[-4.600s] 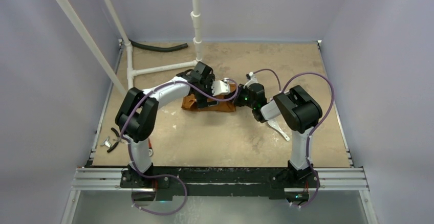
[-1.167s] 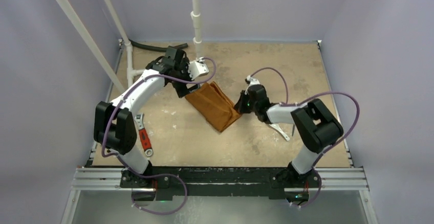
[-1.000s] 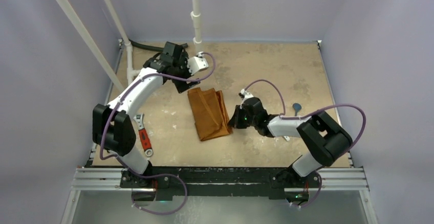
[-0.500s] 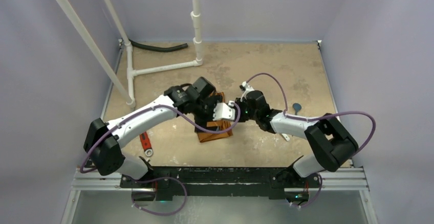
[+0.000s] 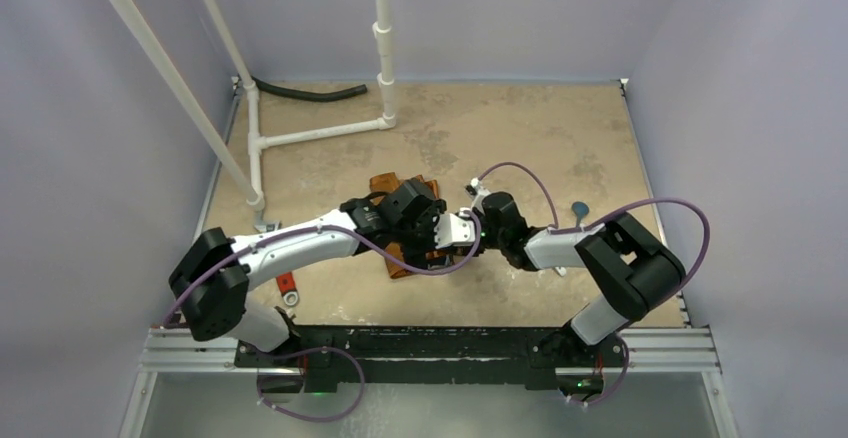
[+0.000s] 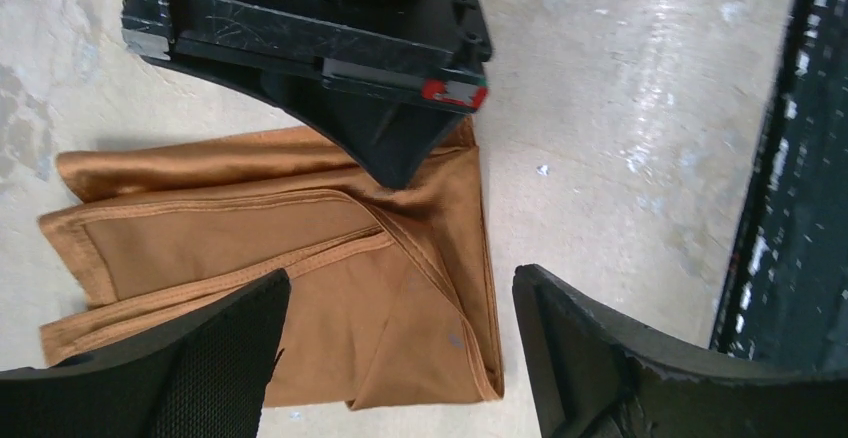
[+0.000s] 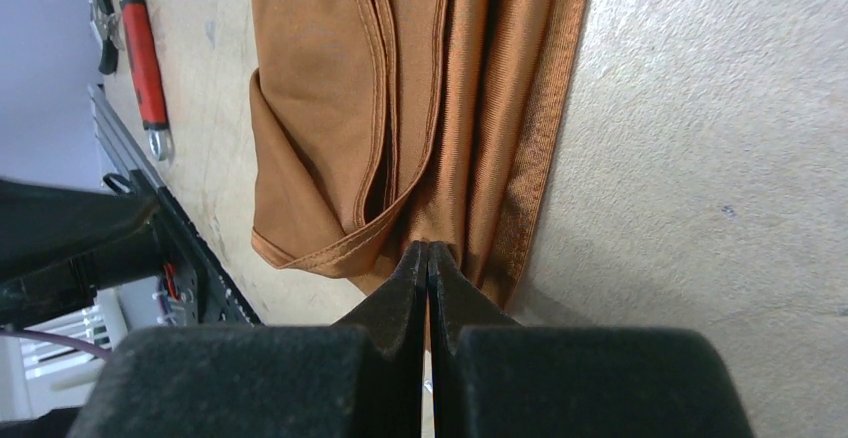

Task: Fold the napkin into a case and place the utensils inside
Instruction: Rotate the 2/3-rectangle-folded napkin from the center of the board.

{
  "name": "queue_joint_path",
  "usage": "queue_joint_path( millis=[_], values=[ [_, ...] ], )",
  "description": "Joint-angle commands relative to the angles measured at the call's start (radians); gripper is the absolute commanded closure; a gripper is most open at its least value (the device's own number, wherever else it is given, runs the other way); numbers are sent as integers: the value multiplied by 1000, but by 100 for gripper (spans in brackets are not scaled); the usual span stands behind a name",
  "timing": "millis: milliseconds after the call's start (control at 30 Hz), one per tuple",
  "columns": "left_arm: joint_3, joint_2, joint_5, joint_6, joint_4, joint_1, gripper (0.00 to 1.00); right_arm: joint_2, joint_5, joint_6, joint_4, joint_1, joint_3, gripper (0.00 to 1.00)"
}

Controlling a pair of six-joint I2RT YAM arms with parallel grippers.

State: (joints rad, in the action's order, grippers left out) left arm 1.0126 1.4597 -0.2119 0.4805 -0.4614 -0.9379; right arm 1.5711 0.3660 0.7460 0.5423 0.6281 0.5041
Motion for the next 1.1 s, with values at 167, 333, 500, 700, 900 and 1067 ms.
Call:
queue_joint_path(
  millis=[167,333,500,700,900,1067],
  values=[
    [-30,147,101,-130,141,0,22,37,54,-21,57,1,-37,100],
    [-31,183,99,-136,152,2,27,25,15,-54,14,1,-41,100],
    [-15,225,77,-113,127,20,48,-13,-13,-77,-39,1,-25,100],
    [-23,225,32,-89,80,31,65,-18,-19,-85,-71,1,1,100],
    [18,206,-32,-55,17,30,96,21,-16,-73,-53,1,7,100],
    [20,184,-92,-33,-44,22,100,36,-27,-48,-25,1,-5,100]
  ],
)
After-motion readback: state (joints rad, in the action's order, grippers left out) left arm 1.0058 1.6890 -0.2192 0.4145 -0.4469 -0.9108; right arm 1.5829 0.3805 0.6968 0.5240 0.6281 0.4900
